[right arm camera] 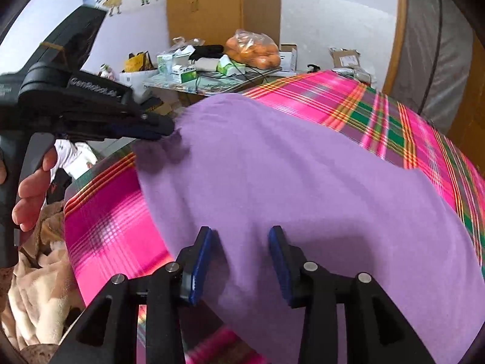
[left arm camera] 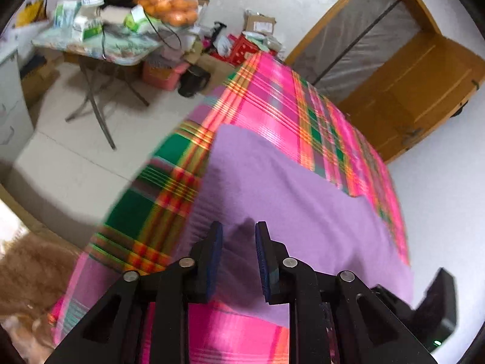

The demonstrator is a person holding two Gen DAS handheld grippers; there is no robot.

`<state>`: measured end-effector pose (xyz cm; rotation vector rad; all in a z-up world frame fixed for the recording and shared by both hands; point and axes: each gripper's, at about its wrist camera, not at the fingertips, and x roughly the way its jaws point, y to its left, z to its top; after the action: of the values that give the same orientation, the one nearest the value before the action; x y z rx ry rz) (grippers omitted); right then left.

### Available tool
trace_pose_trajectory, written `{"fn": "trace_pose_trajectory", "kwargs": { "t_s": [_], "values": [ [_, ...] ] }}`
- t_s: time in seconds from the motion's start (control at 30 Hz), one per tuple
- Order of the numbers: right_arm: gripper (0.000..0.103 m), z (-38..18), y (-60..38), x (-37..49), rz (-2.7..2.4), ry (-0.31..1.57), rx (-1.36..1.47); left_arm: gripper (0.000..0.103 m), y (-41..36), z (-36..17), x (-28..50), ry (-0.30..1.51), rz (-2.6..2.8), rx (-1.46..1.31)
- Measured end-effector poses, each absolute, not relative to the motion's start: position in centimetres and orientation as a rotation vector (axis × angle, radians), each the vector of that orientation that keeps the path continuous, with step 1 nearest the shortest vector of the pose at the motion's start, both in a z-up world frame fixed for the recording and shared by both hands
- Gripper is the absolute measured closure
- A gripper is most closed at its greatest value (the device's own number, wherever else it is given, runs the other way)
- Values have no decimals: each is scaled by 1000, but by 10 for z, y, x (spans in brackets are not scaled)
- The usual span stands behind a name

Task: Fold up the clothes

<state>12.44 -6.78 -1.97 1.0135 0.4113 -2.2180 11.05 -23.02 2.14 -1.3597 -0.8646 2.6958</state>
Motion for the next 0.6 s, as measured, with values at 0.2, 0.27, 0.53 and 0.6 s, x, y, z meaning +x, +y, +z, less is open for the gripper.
{"fn": "trace_pose_trajectory", "kwargs": {
  "t_s": [0.2, 0.27, 0.53, 0.6],
  "values": [
    [62, -21, -100, 133, -2176, 440, 972, 81, -242, 14, 113, -846, 2737, -1405],
    [62, -22, -106, 133, -2138, 423, 986, 79, -246, 10, 113, -852, 2734, -1434],
    [62, 1, -54, 131, -2243, 324, 985, 79, -246, 22, 130, -960, 2717, -1361],
    [62, 6, -32, 129, -2279, 298, 1000, 79, -240, 31, 136, -952, 2736, -1318]
  ]
}}
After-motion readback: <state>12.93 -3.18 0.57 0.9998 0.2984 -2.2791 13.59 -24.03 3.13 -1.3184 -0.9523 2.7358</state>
